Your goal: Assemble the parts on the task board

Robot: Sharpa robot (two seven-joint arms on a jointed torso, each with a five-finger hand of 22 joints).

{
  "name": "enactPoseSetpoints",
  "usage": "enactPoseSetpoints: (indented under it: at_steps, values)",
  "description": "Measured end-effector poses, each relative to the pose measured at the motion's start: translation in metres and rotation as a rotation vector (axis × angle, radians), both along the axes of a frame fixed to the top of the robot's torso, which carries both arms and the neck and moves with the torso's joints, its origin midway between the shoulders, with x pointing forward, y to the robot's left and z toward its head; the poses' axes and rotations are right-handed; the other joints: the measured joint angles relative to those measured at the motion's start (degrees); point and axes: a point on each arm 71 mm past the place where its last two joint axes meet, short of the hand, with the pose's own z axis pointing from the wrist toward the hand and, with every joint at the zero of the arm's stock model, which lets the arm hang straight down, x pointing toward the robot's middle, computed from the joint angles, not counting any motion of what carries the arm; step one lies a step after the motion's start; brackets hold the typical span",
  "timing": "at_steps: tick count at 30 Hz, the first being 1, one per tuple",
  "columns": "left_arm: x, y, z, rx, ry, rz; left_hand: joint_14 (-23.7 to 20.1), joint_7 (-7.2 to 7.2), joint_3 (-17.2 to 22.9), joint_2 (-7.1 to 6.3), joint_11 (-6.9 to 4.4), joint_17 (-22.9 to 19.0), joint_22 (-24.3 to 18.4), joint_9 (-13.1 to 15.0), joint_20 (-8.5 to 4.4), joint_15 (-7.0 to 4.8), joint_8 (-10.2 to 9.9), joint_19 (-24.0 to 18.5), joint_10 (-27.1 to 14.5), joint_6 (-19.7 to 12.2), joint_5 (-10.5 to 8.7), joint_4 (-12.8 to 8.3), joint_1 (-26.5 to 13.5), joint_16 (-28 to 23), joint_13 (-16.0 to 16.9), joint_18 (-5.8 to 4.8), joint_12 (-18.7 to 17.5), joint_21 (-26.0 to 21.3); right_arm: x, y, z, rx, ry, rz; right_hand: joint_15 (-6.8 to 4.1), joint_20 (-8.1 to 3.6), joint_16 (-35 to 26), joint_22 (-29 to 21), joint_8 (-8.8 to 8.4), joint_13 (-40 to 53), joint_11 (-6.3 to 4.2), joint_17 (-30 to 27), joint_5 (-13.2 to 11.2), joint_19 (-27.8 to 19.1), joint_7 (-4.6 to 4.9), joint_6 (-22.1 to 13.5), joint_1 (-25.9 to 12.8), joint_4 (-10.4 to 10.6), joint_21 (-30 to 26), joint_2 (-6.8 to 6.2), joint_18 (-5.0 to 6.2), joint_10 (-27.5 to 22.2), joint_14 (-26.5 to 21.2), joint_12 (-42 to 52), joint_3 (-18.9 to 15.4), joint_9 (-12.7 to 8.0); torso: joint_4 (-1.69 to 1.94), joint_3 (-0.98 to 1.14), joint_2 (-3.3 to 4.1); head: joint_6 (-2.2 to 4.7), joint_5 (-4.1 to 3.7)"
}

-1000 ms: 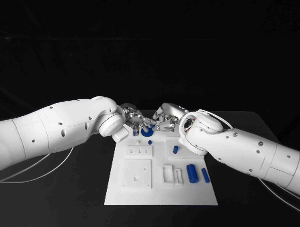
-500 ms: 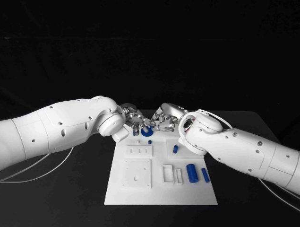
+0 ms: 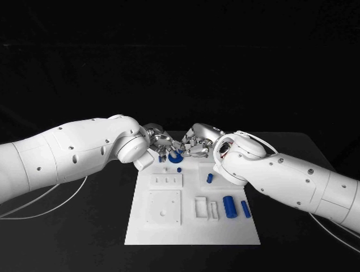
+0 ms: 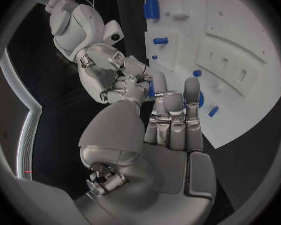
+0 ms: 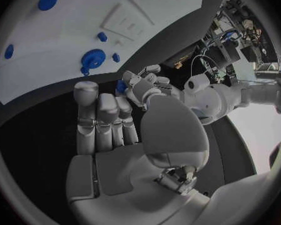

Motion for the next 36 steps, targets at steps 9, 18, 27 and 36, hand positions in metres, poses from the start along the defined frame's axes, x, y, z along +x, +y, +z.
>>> enactPoseSetpoints:
  at_steps: [9, 18, 27, 36]
  values:
    - [0.0, -0.001, 0.001, -0.005, -0.002, -0.001, 0.9, 0.16, 2.5, -0.61, -0.53, 2.5, 0.5, 2.5, -0.61, -0.54, 0.1, 0.2, 0.1, 0.2, 3.17, -2.5, -2.9, 0.7, 2.0, 0.0, 1.5, 0.7, 0.0, -0.005, -0.002, 0.013, -0.01, -0.005, 0.42, 0.39, -1.5, 0.0, 0.37, -1.5, 1.02, -1.1, 1.3, 0.0, 1.66, -7.8, -0.9, 2.3, -2.0, -1.59, 0.14, -0.6, 0.0, -1.2, -5.4, -0.1, -0.01, -0.01, -0.01, 0.18, -0.01]
    - [-0.001, -0.001, 0.001, -0.005, -0.002, -0.005, 2.3, 0.51, 2.5, -0.98, -1.02, 5.1, 0.6, 3.3, -1.02, -1.1, 0.1, 0.6, 0.0, 0.5, 3.43, -2.5, -3.5, 1.8, 2.9, 0.0, 3.0, 0.9, -0.002, -0.023, -0.002, 0.06, -0.034, 0.006, 0.73, 0.52, -4.9, 0.0, 0.37, -4.5, 1.0, -3.9, 1.9, -0.1, 1.66, -14.0, 1.3, 6.6, -8.5, -0.95, 1.04, -3.2, -1.4, -3.9, -16.9, -0.3, 0.06, -0.01, 0.01, 0.24, 0.15]
    - [0.0, 0.007, -0.001, 0.019, 0.003, 0.006, 3.2, 0.51, 3.1, -1.27, -1.21, 7.1, 0.6, 5.0, -1.32, -1.33, 0.1, 0.9, 0.2, 0.5, 4.33, -3.4, -4.7, 2.0, 3.1, 0.0, 4.8, 0.9, -0.002, -0.073, 0.018, 0.123, -0.07, 0.026, 1.25, 1.02, -8.1, -2.2, 0.37, -7.5, 1.33, -7.6, 4.4, 0.0, 1.7, -15.3, 2.6, 6.9, -17.2, -0.42, 1.04, -6.1, -3.7, -6.1, -23.6, -0.4, -0.03, -0.04, -0.06, 0.26, 0.58]
    - [-0.003, 0.01, -0.008, 0.099, 0.013, -0.015, 4.4, 0.51, 3.2, -0.61, -1.27, 9.7, 0.6, 5.0, -2.01, -1.34, 0.0, 1.6, 0.1, 0.5, 4.66, -4.2, -5.4, 2.4, 2.4, -0.02, 7.7, 1.1, 0.012, -0.125, 0.04, 0.206, -0.091, -0.044, 1.43, 1.02, -8.2, -2.3, 0.36, -8.4, 1.62, -8.1, 6.3, 0.0, 2.08, -13.1, 2.9, 6.9, -18.6, -0.04, 1.02, -6.4, -3.9, -6.4, -23.7, -0.3, -0.28, -0.11, -0.31, -0.44, 0.86]
